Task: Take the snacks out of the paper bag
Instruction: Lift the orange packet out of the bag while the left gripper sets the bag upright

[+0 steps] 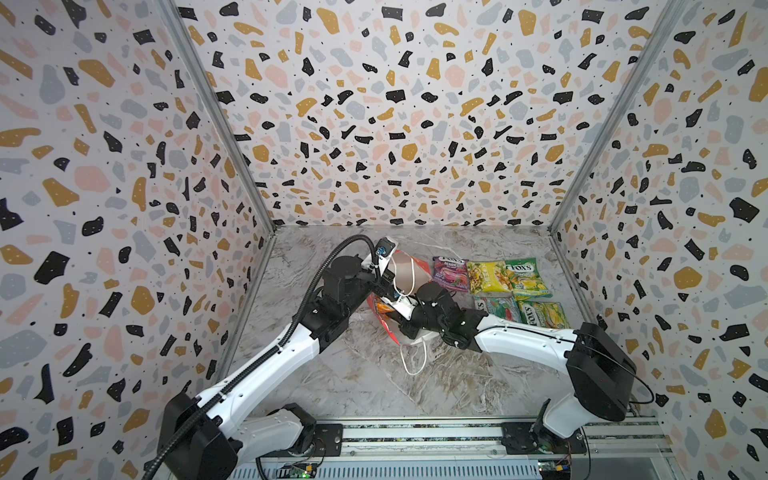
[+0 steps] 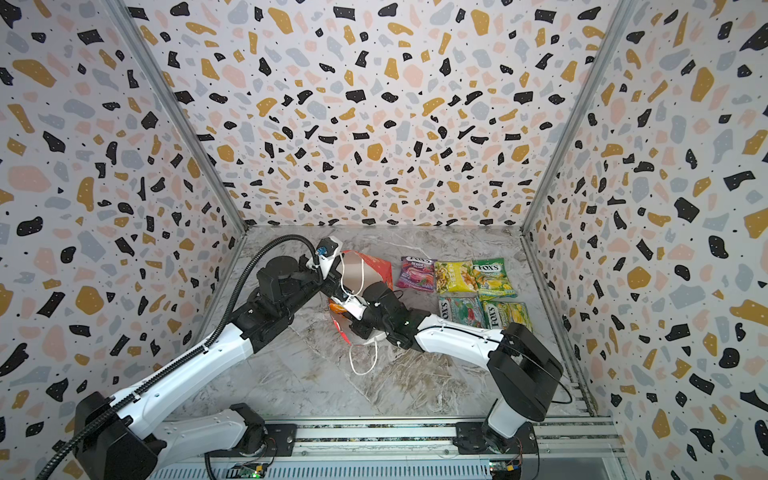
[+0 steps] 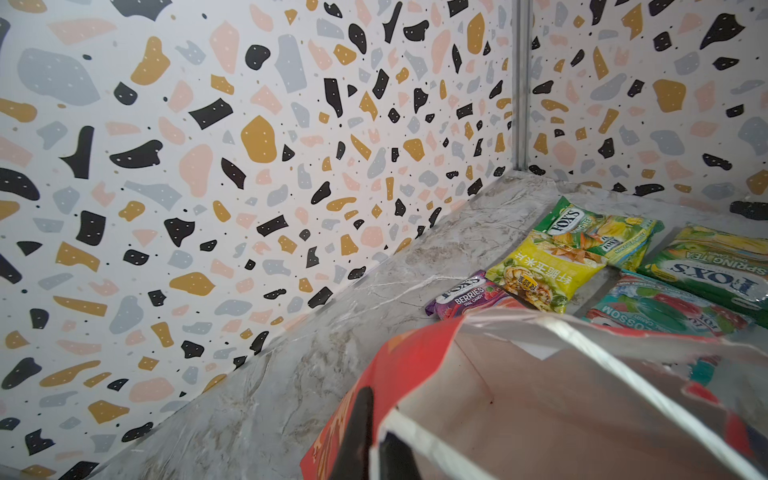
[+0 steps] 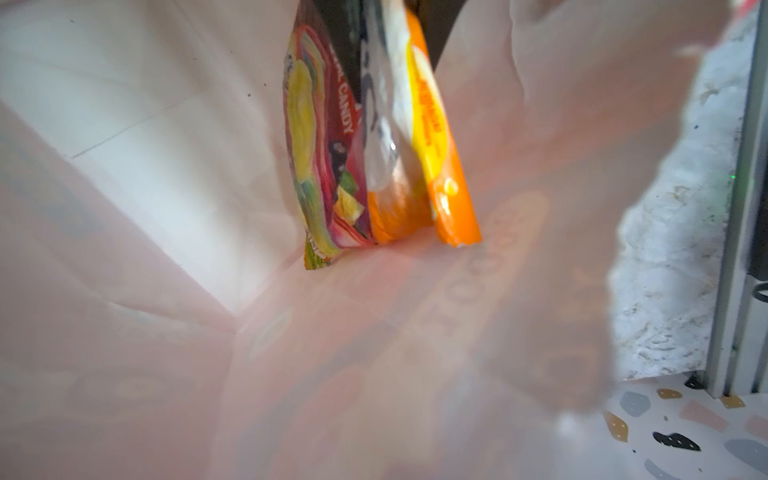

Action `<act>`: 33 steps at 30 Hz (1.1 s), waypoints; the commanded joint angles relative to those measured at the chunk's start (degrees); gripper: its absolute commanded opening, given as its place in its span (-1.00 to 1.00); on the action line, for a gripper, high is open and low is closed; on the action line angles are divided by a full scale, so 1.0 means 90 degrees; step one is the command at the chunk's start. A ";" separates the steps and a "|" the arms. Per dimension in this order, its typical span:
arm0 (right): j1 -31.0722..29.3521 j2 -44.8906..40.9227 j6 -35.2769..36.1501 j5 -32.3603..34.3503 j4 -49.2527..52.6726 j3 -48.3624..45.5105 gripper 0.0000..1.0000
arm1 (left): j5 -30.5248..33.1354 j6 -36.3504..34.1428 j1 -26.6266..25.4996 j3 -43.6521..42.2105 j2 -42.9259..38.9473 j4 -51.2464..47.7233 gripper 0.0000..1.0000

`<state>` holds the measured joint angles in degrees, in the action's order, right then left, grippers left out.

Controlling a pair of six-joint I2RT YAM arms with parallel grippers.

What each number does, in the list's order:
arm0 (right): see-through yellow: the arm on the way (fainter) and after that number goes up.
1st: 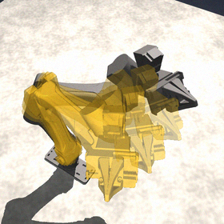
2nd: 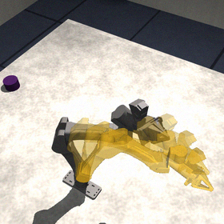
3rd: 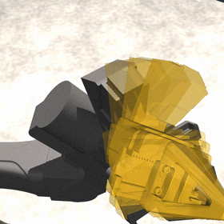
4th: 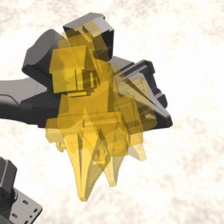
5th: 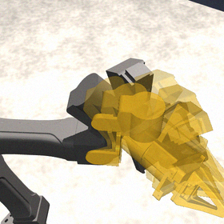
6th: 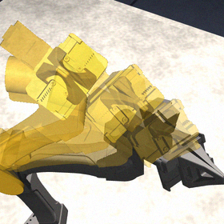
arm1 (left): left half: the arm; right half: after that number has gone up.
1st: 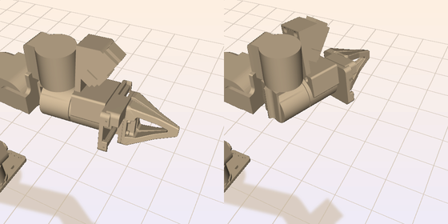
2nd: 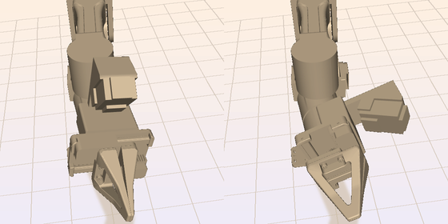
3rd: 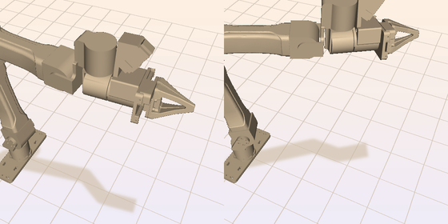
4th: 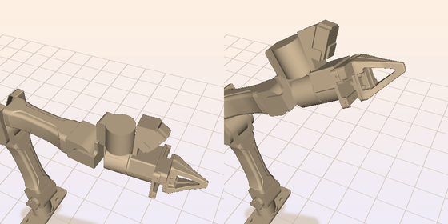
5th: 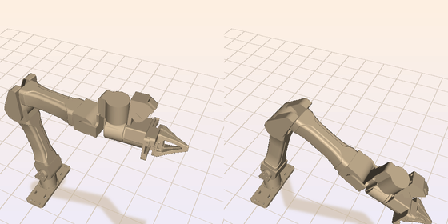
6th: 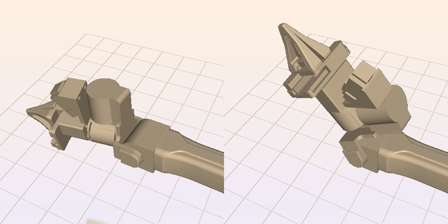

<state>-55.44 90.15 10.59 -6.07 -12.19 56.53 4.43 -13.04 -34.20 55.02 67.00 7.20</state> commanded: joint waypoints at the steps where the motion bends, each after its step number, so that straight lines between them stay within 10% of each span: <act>1: -0.0289 -0.0604 0.0649 0.0302 -0.0600 -0.0305 -0.81 | 0.0401 0.0164 0.0010 0.0322 0.0083 0.0301 -1.00; 33: -0.0118 -0.3706 -0.0763 0.0164 0.1469 0.0747 -0.75 | 0.0907 0.0703 0.0552 0.0566 0.0531 -0.0183 -1.00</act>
<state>-57.39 59.94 7.01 -5.74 0.56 59.94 11.75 -9.41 -30.00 57.39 71.55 5.06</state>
